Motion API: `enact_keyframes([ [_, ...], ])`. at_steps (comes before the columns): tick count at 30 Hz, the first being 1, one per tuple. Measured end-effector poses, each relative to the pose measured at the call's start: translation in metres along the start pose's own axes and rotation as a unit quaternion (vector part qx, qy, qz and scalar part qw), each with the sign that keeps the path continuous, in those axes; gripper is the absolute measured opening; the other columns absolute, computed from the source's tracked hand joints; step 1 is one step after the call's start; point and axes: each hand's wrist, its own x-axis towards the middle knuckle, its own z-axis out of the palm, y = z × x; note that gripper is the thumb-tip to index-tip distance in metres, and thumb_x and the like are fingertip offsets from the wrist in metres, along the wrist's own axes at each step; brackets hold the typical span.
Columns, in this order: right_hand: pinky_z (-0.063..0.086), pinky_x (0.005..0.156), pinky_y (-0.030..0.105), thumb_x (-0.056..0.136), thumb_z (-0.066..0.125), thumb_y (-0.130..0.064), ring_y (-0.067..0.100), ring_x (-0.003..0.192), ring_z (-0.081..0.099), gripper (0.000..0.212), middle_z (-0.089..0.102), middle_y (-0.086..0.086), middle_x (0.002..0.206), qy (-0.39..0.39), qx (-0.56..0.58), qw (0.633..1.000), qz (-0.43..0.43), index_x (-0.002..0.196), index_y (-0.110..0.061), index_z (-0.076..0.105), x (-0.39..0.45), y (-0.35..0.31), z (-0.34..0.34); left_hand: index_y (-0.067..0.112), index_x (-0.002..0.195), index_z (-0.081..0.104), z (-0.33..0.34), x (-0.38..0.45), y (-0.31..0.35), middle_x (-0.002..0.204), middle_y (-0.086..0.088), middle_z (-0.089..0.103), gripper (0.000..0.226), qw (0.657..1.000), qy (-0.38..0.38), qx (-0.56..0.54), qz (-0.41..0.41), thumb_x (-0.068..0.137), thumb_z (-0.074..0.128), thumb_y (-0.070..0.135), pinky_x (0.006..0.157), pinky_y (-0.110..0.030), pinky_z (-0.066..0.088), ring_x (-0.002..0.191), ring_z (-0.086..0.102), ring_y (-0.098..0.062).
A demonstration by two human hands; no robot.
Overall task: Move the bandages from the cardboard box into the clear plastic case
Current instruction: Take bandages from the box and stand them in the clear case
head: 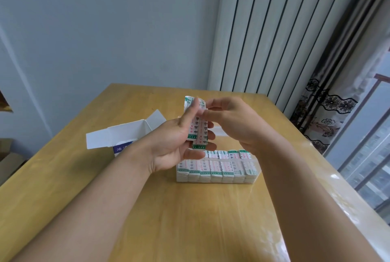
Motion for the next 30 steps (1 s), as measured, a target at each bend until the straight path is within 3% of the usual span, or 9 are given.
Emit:
enact_keyframes([
  [1,0.054,0.082,0.038,0.099,0.064,-0.03,0.022,0.083,0.07,0.02,0.075,0.007,0.086,-0.001,-0.003,1.0,0.003,0.091,-0.017,0.077,0.0,0.0,-0.001,0.012,0.117,0.064,0.0,-0.001,0.001,0.088,-0.01,0.07,0.057,1.0,-0.005,-0.008,-0.001,0.094,0.045,0.061,0.046,-0.023,0.055,0.081,0.073,-0.024],
  [5,0.048,0.053,0.012,0.094,0.069,-0.028,0.006,0.068,0.072,0.017,0.077,-0.003,0.078,0.021,0.015,0.999,0.023,0.094,-0.015,0.08,0.0,0.002,-0.002,0.014,0.13,0.063,0.003,-0.001,0.001,0.113,-0.02,0.073,0.044,0.998,-0.017,-0.057,-0.004,0.102,0.046,0.044,0.052,-0.026,0.06,0.105,0.072,-0.041],
  [7,0.047,0.05,0.012,0.092,0.071,-0.026,0.006,0.064,0.071,0.019,0.077,0.0,0.078,0.029,0.04,0.998,0.035,0.096,-0.009,0.079,0.001,0.003,-0.003,0.012,0.13,0.061,0.005,0.0,0.0,0.115,-0.023,0.073,0.045,0.998,-0.008,-0.069,0.006,0.105,0.042,0.043,0.052,-0.026,0.06,0.105,0.071,-0.042],
  [12,0.045,0.064,0.017,0.091,0.071,-0.039,0.004,0.084,0.07,0.023,0.078,-0.005,0.088,0.089,0.045,0.994,0.039,0.093,-0.017,0.079,0.005,0.005,-0.006,0.005,0.123,0.064,0.004,0.003,0.001,0.103,-0.022,0.076,0.047,0.991,0.063,-0.107,0.04,0.106,0.04,0.041,0.053,-0.029,0.061,0.094,0.075,-0.038],
  [15,0.046,0.071,0.019,0.089,0.072,-0.04,0.004,0.093,0.068,0.022,0.078,-0.007,0.093,0.12,0.103,0.987,0.014,0.091,-0.02,0.08,0.005,0.003,-0.009,0.004,0.118,0.065,0.003,0.003,-0.001,0.091,-0.019,0.077,0.048,0.991,0.102,-0.078,0.046,0.105,0.042,0.044,0.055,-0.031,0.061,0.085,0.077,-0.034],
  [19,0.06,0.084,0.043,0.088,0.076,-0.034,0.018,0.088,0.074,0.014,0.078,-0.004,0.085,0.154,0.066,0.985,-0.049,0.096,-0.023,0.078,0.007,0.003,0.003,0.011,0.12,0.064,0.006,0.005,-0.002,0.083,-0.015,0.074,0.057,0.994,0.08,-0.057,0.045,0.099,0.041,0.058,0.051,-0.029,0.058,0.08,0.077,-0.031],
  [23,0.057,0.081,0.03,0.088,0.077,-0.028,0.01,0.083,0.072,0.01,0.076,-0.003,0.083,0.148,0.104,0.982,-0.054,0.088,-0.019,0.074,0.009,0.007,0.007,0.008,0.119,0.059,0.008,0.005,-0.005,0.081,-0.01,0.065,0.073,0.998,0.04,-0.005,0.04,0.09,0.037,0.07,0.047,-0.024,0.054,0.074,0.074,-0.024],
  [27,0.055,0.087,0.032,0.087,0.078,-0.028,0.008,0.09,0.071,0.014,0.076,-0.003,0.093,0.086,0.116,0.989,-0.01,0.096,-0.017,0.076,0.01,0.012,0.005,0.011,0.1,0.058,0.006,0.008,-0.008,0.074,0.0,0.057,0.044,0.997,0.025,0.067,0.041,0.079,0.068,0.049,0.042,-0.018,0.042,0.061,0.06,-0.01],
  [30,0.054,0.091,0.028,0.092,0.073,-0.027,0.008,0.107,0.068,0.034,0.072,-0.004,0.117,0.029,0.043,0.999,0.001,0.125,-0.028,0.069,0.009,0.012,-0.002,0.014,0.092,0.059,0.003,0.01,-0.008,0.066,0.005,0.054,0.024,0.995,0.02,0.094,0.031,0.083,0.078,0.026,0.04,-0.018,0.034,0.057,0.05,-0.008],
])
